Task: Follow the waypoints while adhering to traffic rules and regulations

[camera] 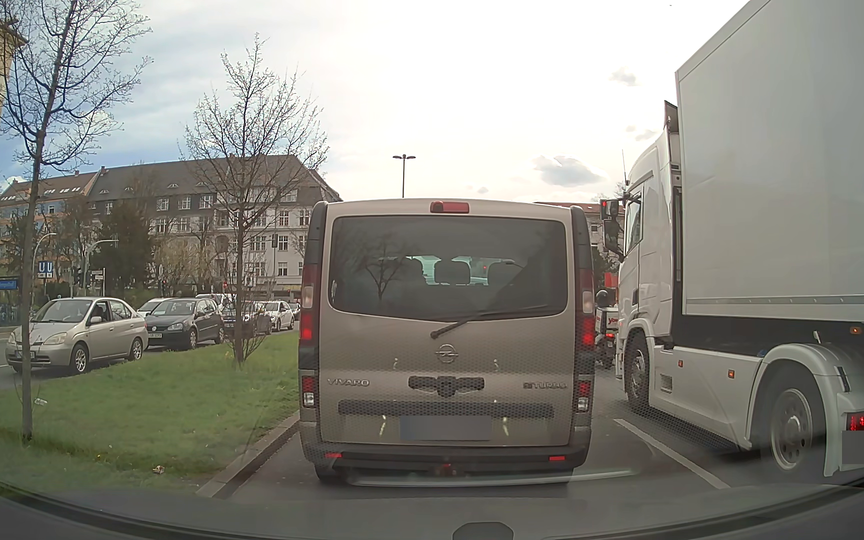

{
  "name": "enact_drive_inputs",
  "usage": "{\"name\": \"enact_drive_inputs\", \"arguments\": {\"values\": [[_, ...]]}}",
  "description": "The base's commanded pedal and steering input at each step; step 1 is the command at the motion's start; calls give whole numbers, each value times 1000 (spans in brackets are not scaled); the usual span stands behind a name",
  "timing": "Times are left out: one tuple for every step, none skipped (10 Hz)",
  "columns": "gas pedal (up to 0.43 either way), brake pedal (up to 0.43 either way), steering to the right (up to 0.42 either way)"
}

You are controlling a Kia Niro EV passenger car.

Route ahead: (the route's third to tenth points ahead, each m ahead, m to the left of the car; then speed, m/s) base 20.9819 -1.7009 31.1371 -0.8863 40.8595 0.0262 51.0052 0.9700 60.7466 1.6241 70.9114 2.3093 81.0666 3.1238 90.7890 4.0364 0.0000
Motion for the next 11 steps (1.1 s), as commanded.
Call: {"name": "enact_drive_inputs", "arguments": {"values": [[0, 311, -3], [0, 311, -3], [0, 305, -3], [0, 305, -3], [0, 305, -3], [0, 305, -3], [0, 305, -3], [0, 305, -3], [0, 305, -3], [0, 305, -3], [0, 305, -3]]}}
